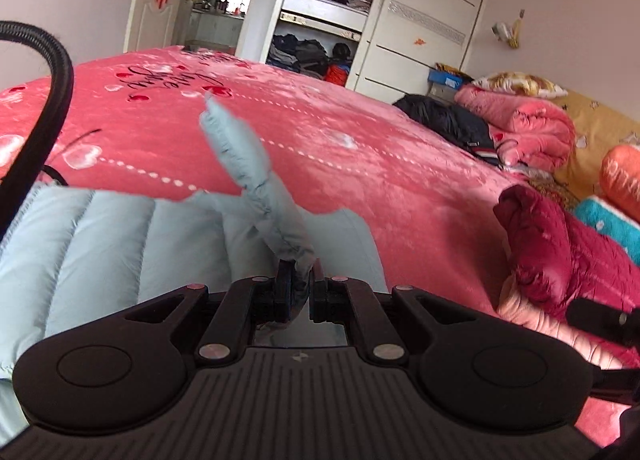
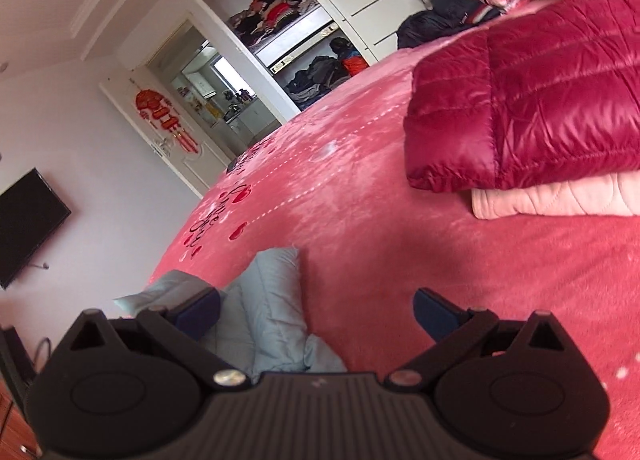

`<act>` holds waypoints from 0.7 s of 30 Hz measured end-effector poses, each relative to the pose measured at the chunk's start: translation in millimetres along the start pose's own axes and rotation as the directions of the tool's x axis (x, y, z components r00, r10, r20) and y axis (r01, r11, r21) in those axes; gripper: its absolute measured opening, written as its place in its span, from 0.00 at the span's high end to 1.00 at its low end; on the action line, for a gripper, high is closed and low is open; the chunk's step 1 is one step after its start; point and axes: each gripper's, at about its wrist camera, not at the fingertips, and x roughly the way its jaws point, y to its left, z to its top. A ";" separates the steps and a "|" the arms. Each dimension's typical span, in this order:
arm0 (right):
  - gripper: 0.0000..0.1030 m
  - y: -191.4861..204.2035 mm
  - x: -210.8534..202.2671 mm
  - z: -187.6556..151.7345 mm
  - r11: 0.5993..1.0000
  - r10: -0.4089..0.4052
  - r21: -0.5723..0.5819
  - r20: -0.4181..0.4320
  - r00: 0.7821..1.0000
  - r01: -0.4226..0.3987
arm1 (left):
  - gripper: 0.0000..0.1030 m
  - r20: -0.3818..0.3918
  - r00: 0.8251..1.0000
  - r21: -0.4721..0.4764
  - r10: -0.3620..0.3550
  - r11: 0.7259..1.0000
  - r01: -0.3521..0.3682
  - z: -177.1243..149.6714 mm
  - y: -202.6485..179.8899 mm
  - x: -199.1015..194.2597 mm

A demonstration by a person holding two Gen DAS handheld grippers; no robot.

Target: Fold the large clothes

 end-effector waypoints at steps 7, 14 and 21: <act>0.01 -0.1 4.2 -1.9 1.000 0.011 -0.002 -0.021 1.000 -0.011 | 0.91 -0.045 0.999 0.076 -0.006 0.997 0.010 -11.5 7.2 -18.2; 0.01 -2.7 13.7 -1.5 1.000 0.010 -0.002 -0.045 0.999 -0.010 | 0.50 -0.055 0.998 0.120 -0.020 0.992 0.026 -2.7 8.2 -15.3; 0.01 4.9 24.7 -6.0 0.998 0.029 -0.048 -0.071 0.997 -0.032 | 0.41 -0.039 0.999 0.088 -0.016 0.996 0.019 -0.6 29.1 -50.4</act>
